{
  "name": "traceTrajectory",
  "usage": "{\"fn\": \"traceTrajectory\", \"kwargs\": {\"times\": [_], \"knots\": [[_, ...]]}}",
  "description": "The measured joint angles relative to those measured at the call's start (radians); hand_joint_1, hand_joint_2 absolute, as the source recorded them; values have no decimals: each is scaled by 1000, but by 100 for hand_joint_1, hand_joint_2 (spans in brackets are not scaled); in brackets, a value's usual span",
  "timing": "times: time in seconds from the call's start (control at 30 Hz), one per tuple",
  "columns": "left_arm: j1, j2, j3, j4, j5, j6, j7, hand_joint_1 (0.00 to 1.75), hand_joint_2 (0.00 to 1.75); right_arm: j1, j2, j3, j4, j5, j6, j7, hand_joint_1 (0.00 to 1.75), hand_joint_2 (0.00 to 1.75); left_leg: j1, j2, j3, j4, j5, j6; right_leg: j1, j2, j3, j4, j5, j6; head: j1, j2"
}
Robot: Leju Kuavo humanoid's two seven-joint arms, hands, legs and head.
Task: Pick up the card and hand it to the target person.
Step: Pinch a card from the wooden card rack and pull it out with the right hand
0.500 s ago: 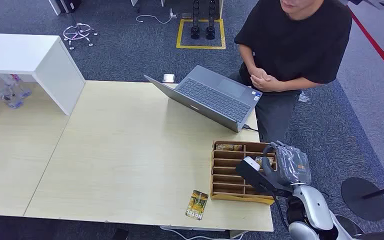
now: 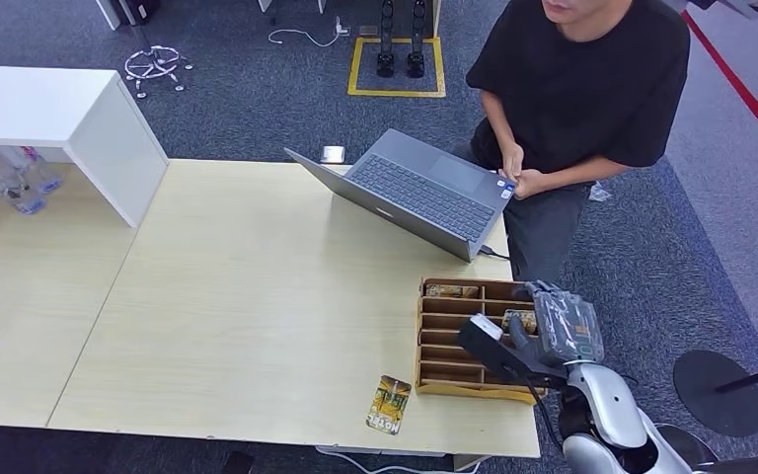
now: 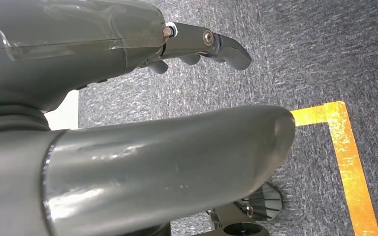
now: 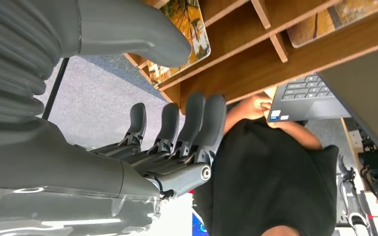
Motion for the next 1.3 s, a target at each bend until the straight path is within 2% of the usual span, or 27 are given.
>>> {"fn": "traceTrajectory", "kwargs": {"times": [0.17,0.3,0.63,0.87,1.3], "knots": [[0,0,0,0,0,0,0,0,0,-2,0,7,15,16,10,6,99,175,0,0,0,0,0,0,0,0,0,0,0,0,0,0],[0,0,0,0,0,0,0,0,0,-3,0,15,25,31,17,14,94,175,0,0,0,0,0,0,0,0,0,0,0,0,0,0],[0,0,0,0,0,1,1,0,0,-7,0,17,42,54,26,23,118,175,0,0,0,0,0,0,0,0,0,0,0,0,0,0],[0,0,0,0,-1,2,1,0,0,-10,0,17,51,66,27,26,122,175,0,0,0,0,0,0,0,0,0,0,0,0,0,0],[0,0,0,0,-1,4,-1,0,0,-20,0,23,51,89,66,33,117,175,0,0,1,0,0,0,0,0,0,0,0,0,0,0]]}}
